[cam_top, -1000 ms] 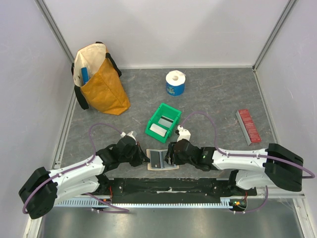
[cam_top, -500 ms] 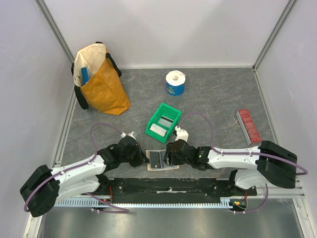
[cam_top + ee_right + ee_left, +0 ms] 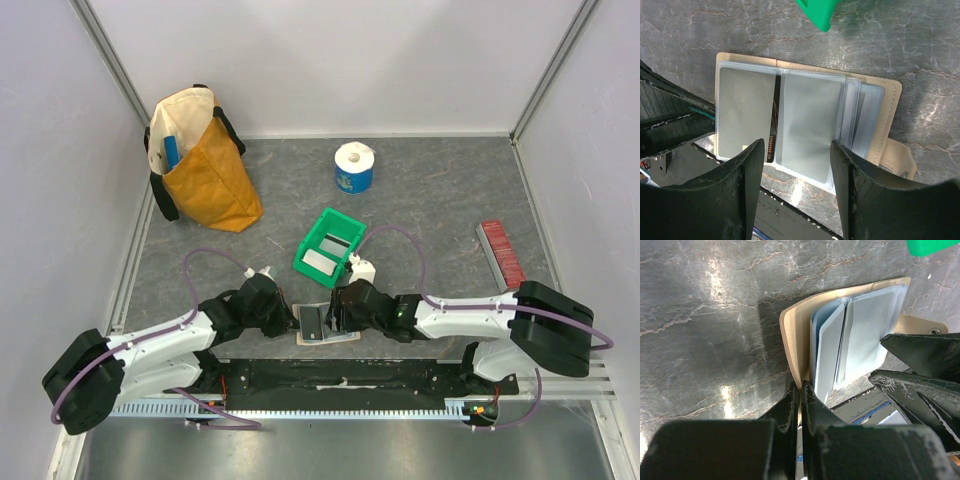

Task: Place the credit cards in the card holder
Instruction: Turn over the card slot in the card holder.

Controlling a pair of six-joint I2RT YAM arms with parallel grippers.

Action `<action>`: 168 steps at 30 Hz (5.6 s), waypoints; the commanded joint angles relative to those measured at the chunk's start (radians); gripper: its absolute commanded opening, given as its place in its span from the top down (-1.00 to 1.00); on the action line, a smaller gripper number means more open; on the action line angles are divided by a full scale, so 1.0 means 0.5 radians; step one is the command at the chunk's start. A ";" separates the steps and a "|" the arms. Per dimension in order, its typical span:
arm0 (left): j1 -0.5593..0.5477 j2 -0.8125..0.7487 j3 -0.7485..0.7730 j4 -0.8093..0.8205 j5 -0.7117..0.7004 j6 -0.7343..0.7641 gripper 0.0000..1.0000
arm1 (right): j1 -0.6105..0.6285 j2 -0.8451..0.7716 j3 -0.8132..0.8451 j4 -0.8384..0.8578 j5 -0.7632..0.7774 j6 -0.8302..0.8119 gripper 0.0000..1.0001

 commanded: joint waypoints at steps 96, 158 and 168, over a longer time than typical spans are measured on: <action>0.002 0.022 -0.085 0.218 0.025 0.023 0.96 | -0.017 -0.085 0.055 -0.289 0.086 0.040 -0.23; 0.002 0.035 -0.082 0.230 0.034 0.017 0.96 | -0.014 -0.127 0.052 -0.117 -0.067 -0.028 -0.03; 0.002 0.059 -0.076 0.245 0.040 0.026 0.96 | -0.011 -0.078 0.083 -0.040 -0.156 -0.053 -0.15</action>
